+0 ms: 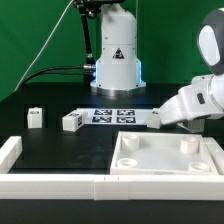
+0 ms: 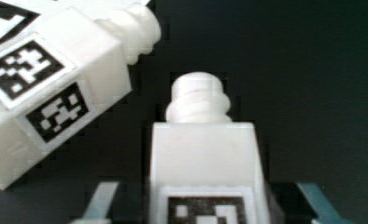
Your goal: Assemble one leg
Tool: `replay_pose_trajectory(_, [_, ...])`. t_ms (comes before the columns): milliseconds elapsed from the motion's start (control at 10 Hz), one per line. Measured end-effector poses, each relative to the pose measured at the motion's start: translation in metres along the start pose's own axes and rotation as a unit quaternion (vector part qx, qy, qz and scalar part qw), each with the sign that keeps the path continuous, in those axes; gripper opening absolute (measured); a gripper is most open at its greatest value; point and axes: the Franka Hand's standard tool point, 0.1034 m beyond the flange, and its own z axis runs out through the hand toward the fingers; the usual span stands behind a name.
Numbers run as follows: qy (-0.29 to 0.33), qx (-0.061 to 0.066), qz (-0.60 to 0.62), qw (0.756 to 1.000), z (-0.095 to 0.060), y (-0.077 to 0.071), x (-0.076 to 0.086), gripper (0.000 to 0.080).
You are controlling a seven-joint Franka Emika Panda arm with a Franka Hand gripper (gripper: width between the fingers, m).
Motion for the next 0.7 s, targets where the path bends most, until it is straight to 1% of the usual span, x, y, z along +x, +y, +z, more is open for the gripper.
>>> replay_pose_trajectory(400, [-0.002,0.001,0.001,1.0,-0.002,0.0,-0.002,0.0285])
replay_pose_trajectory(500, [-0.008,0.002,0.002,1.0,-0.013,0.003,-0.014,0.0287])
replay_pose_trajectory(600, [-0.004,0.002,-0.001,1.0,-0.027,0.008,-0.025,0.0287])
replay_pose_trajectory(700, [0.007,0.001,-0.016,1.0,-0.038,0.011,-0.031,0.0287])
